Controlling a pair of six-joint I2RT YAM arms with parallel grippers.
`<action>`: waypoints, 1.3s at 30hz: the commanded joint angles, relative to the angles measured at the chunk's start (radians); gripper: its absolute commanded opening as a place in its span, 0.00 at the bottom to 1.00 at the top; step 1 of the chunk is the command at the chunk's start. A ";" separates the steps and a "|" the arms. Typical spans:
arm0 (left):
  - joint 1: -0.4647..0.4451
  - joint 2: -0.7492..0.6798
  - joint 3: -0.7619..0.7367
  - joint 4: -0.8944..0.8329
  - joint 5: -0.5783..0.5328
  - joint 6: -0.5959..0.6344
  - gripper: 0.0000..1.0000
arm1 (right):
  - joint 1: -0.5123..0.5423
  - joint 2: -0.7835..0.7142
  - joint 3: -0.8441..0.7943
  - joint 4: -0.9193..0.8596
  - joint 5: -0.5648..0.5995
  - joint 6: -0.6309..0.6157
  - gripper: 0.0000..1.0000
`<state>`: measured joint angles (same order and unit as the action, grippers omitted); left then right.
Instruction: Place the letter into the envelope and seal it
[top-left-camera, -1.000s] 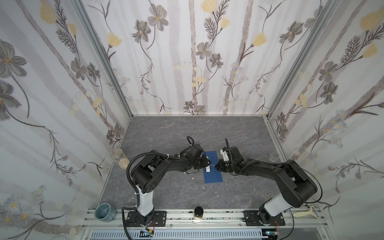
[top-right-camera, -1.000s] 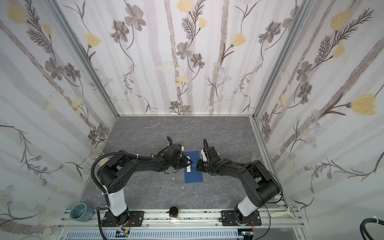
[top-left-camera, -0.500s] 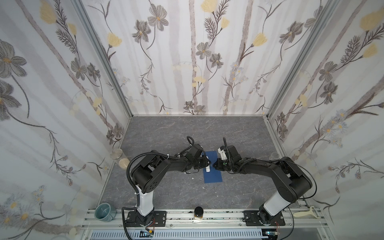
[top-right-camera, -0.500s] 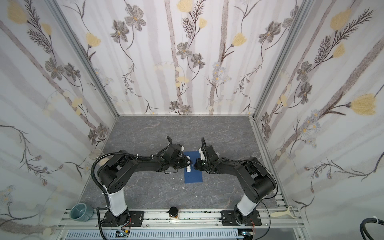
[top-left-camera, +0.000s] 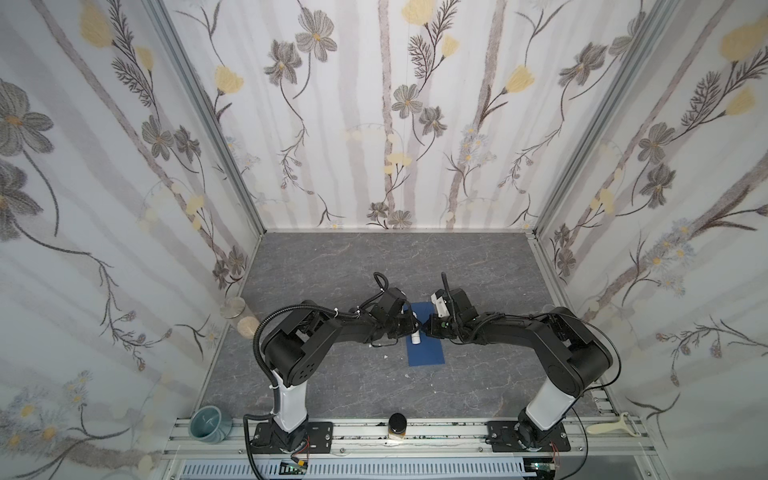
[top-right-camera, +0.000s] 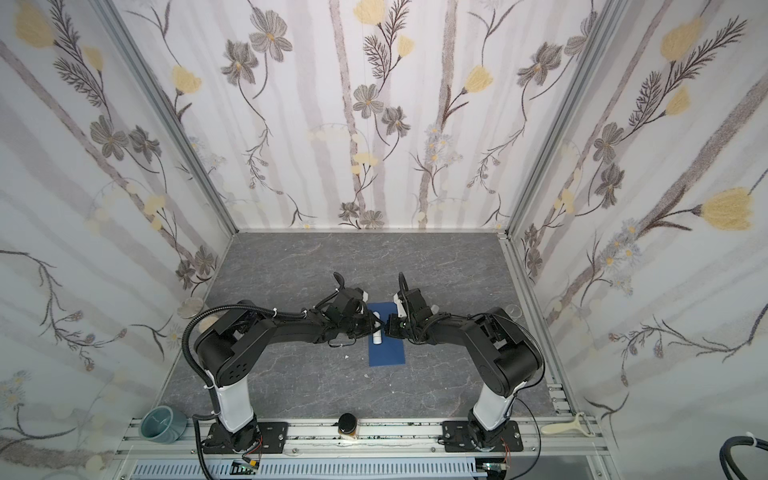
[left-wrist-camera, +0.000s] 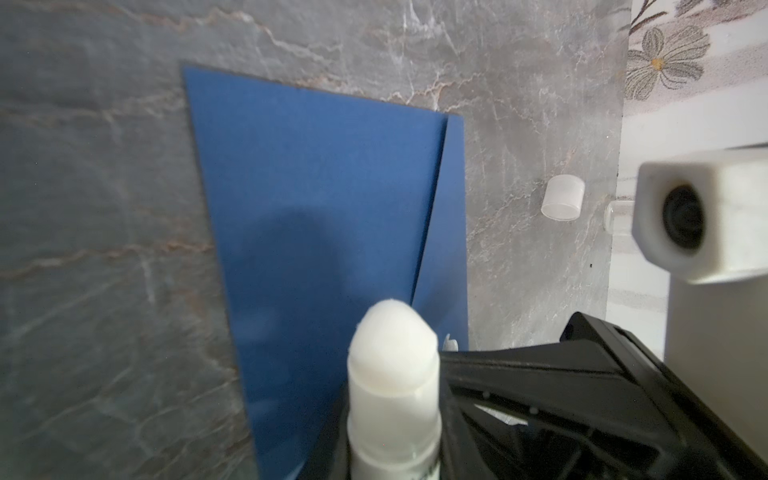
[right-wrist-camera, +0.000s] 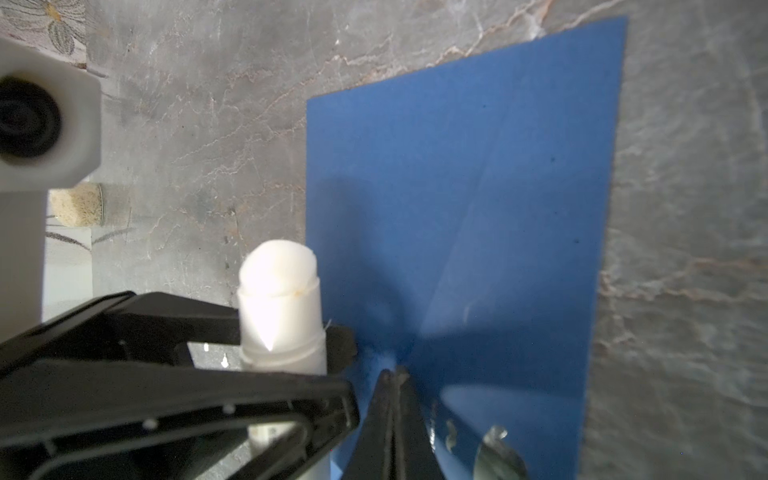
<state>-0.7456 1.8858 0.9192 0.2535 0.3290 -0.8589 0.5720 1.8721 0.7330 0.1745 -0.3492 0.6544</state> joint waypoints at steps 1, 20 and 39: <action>0.000 0.013 -0.008 -0.129 -0.055 0.017 0.00 | -0.010 -0.027 -0.009 -0.027 0.012 0.010 0.00; 0.000 0.010 -0.010 -0.129 -0.054 0.017 0.00 | -0.030 -0.002 0.031 -0.034 0.004 -0.007 0.00; 0.000 0.004 -0.016 -0.129 -0.058 0.016 0.00 | -0.029 0.018 0.042 -0.033 0.008 -0.015 0.00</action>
<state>-0.7456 1.8839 0.9142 0.2573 0.3256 -0.8528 0.5476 1.9099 0.7845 0.1589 -0.3454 0.6281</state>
